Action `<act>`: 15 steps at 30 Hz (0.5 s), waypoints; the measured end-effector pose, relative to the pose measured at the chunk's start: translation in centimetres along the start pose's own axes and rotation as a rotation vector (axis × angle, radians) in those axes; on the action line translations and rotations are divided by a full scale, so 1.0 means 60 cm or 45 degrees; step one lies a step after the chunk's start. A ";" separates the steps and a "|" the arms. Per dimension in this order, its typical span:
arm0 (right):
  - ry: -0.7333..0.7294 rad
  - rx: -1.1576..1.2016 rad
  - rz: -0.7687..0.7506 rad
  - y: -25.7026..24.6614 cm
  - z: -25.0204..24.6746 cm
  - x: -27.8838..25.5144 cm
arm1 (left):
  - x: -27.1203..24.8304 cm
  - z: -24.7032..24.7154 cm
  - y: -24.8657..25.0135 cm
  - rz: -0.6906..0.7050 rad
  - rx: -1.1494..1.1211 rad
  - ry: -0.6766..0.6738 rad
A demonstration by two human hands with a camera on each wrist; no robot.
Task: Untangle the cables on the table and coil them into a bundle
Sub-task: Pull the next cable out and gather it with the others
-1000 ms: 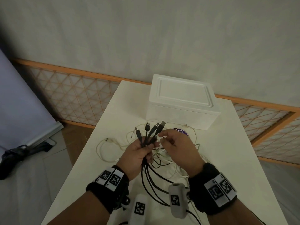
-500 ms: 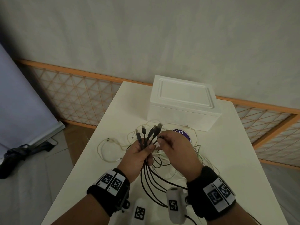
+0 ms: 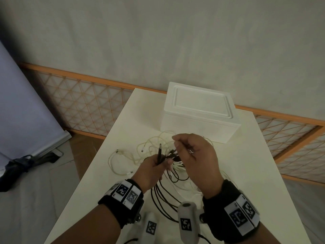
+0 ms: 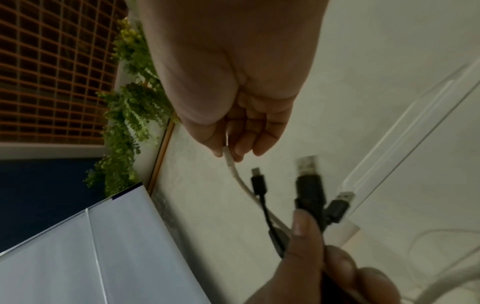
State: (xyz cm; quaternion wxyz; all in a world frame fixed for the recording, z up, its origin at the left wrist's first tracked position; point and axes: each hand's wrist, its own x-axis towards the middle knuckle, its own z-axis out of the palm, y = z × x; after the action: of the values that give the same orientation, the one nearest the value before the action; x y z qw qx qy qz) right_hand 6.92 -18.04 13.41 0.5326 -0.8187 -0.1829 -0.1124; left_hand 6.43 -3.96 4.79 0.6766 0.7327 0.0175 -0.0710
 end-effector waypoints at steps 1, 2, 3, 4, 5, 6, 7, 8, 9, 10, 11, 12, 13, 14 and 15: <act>-0.004 0.046 0.021 -0.001 -0.002 0.005 | -0.001 0.001 0.001 -0.030 -0.035 0.027; -0.015 0.099 0.061 0.003 -0.002 0.010 | -0.001 0.002 0.003 -0.044 -0.115 0.071; -0.028 0.161 0.120 0.009 -0.003 0.014 | -0.003 0.003 0.007 -0.041 -0.220 0.095; -0.045 0.216 0.192 0.021 -0.002 0.018 | -0.003 0.004 0.012 -0.040 -0.301 0.109; -0.068 0.241 0.264 0.034 0.002 0.020 | -0.003 0.005 0.017 -0.021 -0.368 0.106; -0.106 0.240 0.318 0.045 0.007 0.020 | -0.003 0.005 0.025 0.012 -0.423 0.094; -0.163 0.251 0.358 0.055 0.014 0.017 | -0.002 0.005 0.031 0.051 -0.484 0.068; -0.213 0.294 0.378 0.060 0.023 0.013 | -0.001 0.005 0.037 0.075 -0.539 0.054; -0.239 0.388 0.396 0.063 0.032 0.010 | 0.001 0.003 0.044 0.096 -0.588 0.036; -0.259 0.510 0.403 0.065 0.039 0.007 | 0.004 0.001 0.047 0.101 -0.632 0.024; -0.281 0.642 0.430 0.067 0.044 0.006 | 0.007 -0.003 0.049 0.107 -0.679 0.012; -0.287 0.727 0.471 0.070 0.047 0.006 | 0.010 -0.008 0.054 0.111 -0.733 -0.002; -0.296 0.754 0.511 0.073 0.049 0.006 | 0.013 -0.013 0.059 0.123 -0.783 -0.014; -0.310 0.636 0.507 0.081 0.052 0.007 | 0.016 -0.018 0.064 0.120 -0.839 -0.028; -0.354 0.385 0.431 0.089 0.054 0.007 | 0.019 -0.023 0.068 0.125 -0.885 -0.050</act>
State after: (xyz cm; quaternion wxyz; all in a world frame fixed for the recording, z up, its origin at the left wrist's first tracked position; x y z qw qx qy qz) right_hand 9.49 -16.96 7.82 0.6298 -0.7564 -0.1293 0.1205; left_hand 8.14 -3.02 8.79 0.8885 0.4569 -0.0076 -0.0424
